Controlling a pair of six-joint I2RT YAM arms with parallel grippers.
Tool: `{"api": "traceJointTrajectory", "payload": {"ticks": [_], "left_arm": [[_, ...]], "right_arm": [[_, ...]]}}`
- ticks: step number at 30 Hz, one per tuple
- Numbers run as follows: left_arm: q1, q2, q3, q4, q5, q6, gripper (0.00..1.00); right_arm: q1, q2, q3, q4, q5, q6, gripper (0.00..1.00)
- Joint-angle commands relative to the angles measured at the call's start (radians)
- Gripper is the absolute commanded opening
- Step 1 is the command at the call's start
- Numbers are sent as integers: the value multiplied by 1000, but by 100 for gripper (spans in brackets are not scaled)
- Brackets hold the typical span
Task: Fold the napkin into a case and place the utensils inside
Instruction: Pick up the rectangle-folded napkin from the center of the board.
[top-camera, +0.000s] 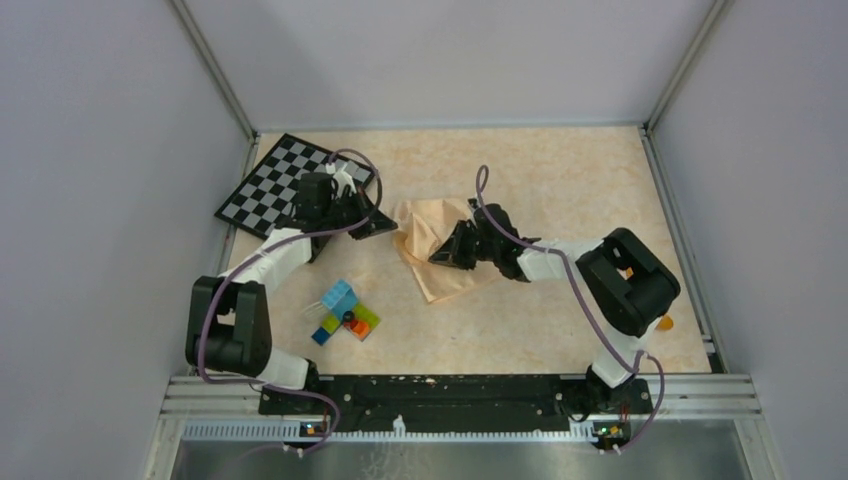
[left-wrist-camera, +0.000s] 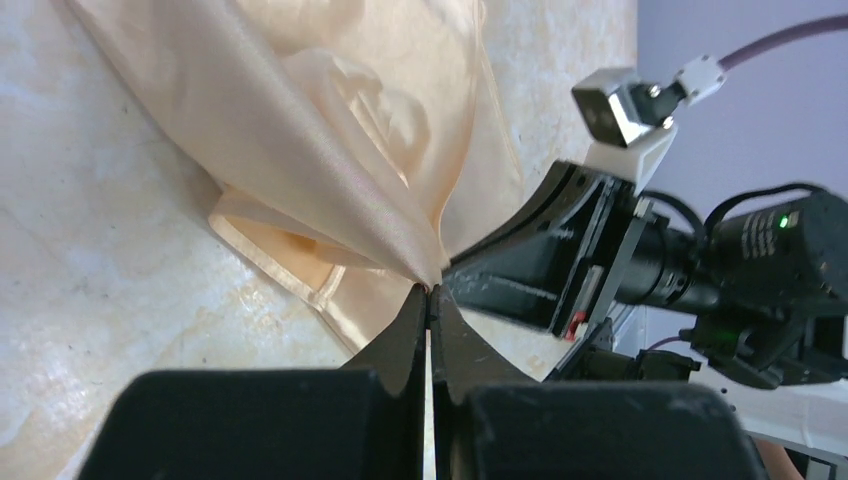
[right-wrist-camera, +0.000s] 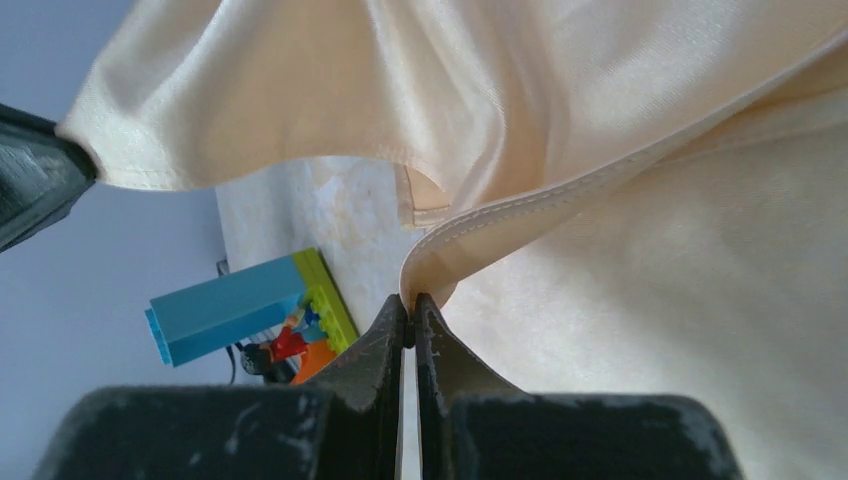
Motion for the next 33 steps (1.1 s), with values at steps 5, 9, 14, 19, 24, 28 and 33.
{"api": "traceJointTrajectory", "payload": {"ticks": [5, 9, 14, 19, 24, 28, 33], "left_arm": [[22, 54, 53, 26, -23, 44, 0], [42, 71, 62, 20, -27, 41, 0], [100, 99, 71, 41, -1, -12, 0], [143, 164, 82, 61, 58, -53, 0], [153, 209, 74, 99, 96, -58, 0], [181, 217, 74, 97, 111, -35, 0], [189, 218, 76, 90, 114, -22, 0]], "right_arm": [[74, 83, -33, 422, 101, 304, 0], [81, 115, 0, 393, 149, 304, 0], [104, 172, 19, 419, 168, 329, 1], [130, 220, 66, 375, 171, 335, 5], [137, 183, 183, 83, 189, 119, 26], [151, 103, 278, -148, 133, -239, 43], [157, -3, 366, -504, 111, -636, 54]]}}
